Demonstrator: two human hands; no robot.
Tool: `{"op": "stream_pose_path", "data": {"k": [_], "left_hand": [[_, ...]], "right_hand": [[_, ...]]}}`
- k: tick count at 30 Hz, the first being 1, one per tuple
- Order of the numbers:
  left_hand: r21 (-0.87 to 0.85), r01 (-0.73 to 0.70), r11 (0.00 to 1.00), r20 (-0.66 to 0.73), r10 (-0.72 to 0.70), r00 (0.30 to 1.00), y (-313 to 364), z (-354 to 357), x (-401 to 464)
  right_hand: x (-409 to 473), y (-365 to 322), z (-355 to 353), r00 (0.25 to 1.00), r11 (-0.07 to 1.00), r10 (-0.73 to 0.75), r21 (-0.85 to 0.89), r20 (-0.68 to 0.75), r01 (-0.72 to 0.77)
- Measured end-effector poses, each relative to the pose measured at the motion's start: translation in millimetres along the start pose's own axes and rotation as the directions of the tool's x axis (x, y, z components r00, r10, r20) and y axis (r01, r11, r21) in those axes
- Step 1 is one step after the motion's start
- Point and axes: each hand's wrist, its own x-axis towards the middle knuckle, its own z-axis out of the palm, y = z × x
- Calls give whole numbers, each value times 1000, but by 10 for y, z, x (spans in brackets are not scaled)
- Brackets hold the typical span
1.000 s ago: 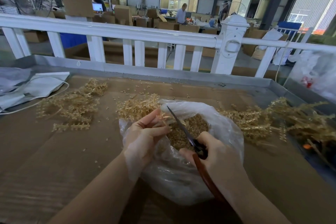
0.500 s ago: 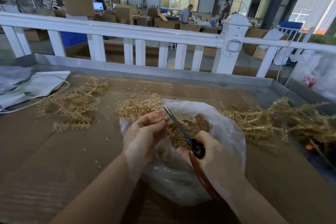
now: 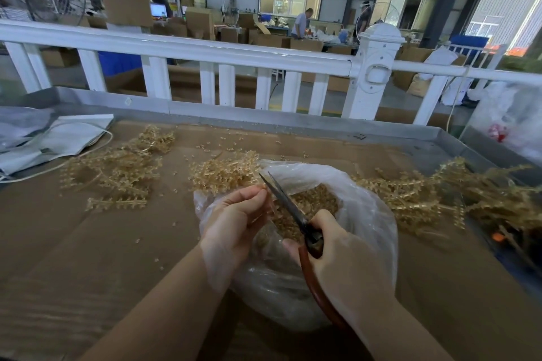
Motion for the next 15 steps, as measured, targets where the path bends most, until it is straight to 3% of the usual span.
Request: {"op": "stream_pose_path", "data": {"k": [5,15], "left_hand": [[-9,-14,1000,-24,14,1000,-18,-1,6],[49,-17,999,-21,18,1000,-18,-5,15]], "right_hand": [[-1,11,16,999,993,-45,-106,5,45],[18,-53,-68,995,986,-96,-132,37,100]]}}
